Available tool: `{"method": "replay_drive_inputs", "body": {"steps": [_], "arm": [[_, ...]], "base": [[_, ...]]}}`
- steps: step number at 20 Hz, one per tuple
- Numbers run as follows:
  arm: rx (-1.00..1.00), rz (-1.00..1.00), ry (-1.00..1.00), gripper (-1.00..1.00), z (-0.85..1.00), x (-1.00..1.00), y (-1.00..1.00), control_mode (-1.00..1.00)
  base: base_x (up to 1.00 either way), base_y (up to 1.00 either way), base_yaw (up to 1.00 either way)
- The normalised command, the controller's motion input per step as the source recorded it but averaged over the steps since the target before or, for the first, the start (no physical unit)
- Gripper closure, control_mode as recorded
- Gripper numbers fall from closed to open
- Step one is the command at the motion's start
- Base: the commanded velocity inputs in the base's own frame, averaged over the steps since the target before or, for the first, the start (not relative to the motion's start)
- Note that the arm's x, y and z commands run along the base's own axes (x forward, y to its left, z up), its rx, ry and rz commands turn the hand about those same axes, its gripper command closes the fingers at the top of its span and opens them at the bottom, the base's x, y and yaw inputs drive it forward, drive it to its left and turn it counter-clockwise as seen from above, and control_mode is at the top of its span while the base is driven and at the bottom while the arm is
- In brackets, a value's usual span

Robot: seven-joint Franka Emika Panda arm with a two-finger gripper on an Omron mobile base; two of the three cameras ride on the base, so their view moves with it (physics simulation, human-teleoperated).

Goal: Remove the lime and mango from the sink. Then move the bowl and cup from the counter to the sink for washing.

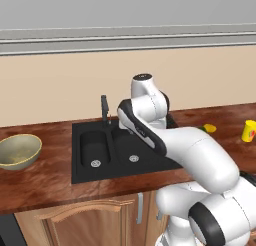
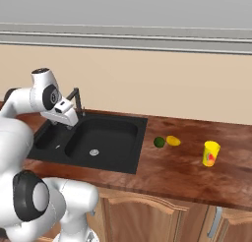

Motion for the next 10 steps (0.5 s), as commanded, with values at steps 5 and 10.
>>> {"method": "replay_drive_inputs", "body": {"steps": [5,10], "arm": [[0.04,0.0,0.0,-1.0,0.0,-0.01,0.41,-1.0],[0.05,0.0,0.0,-1.0,0.0,0.0,0.42,-1.0]], "base": [[0.0,0.0,0.0],[0.0,0.0,0.0]]}}
